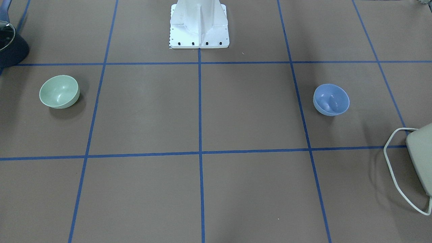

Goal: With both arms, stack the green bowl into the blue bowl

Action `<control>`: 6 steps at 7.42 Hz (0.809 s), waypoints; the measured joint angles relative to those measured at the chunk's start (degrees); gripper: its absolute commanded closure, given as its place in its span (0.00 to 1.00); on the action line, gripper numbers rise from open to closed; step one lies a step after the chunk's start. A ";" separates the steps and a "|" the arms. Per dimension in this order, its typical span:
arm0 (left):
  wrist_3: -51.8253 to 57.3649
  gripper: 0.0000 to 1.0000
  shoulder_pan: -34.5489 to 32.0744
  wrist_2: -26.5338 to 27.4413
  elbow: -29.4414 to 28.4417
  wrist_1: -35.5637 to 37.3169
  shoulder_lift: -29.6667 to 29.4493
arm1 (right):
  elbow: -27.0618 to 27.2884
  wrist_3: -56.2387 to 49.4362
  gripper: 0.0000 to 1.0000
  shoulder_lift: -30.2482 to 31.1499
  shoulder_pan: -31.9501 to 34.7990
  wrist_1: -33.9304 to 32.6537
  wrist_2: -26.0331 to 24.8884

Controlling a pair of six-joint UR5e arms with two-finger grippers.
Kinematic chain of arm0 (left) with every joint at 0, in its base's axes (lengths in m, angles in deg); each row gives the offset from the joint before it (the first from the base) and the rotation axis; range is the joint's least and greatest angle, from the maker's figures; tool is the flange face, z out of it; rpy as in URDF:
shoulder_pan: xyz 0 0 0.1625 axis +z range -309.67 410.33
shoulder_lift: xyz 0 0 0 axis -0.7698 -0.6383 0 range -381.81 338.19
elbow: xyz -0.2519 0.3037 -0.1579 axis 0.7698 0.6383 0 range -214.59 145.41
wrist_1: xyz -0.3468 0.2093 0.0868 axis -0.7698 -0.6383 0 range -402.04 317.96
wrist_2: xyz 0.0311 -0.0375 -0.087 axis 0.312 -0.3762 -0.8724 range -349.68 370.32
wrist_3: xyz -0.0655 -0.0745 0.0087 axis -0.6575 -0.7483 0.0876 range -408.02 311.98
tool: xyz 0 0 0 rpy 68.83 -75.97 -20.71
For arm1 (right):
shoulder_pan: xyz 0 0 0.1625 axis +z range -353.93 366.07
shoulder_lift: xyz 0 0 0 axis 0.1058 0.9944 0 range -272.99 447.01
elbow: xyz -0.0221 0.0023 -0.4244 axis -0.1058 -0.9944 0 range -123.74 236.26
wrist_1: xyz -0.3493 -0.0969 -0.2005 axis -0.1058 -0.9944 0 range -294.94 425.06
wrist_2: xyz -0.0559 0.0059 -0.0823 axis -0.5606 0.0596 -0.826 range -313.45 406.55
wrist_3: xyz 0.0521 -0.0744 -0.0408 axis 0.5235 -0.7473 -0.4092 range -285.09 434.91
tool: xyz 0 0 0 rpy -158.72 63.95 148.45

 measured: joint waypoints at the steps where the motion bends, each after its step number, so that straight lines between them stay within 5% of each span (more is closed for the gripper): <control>1: 0.00 0.01 0.00 0.00 0.00 -0.39 0.01 | 0.04 0.00 0.00 0.00 0.00 0.00 0.00; 6: -0.02 0.01 0.00 0.12 0.88 -2.57 -0.17 | 0.24 0.07 0.00 -0.27 -0.03 0.13 0.00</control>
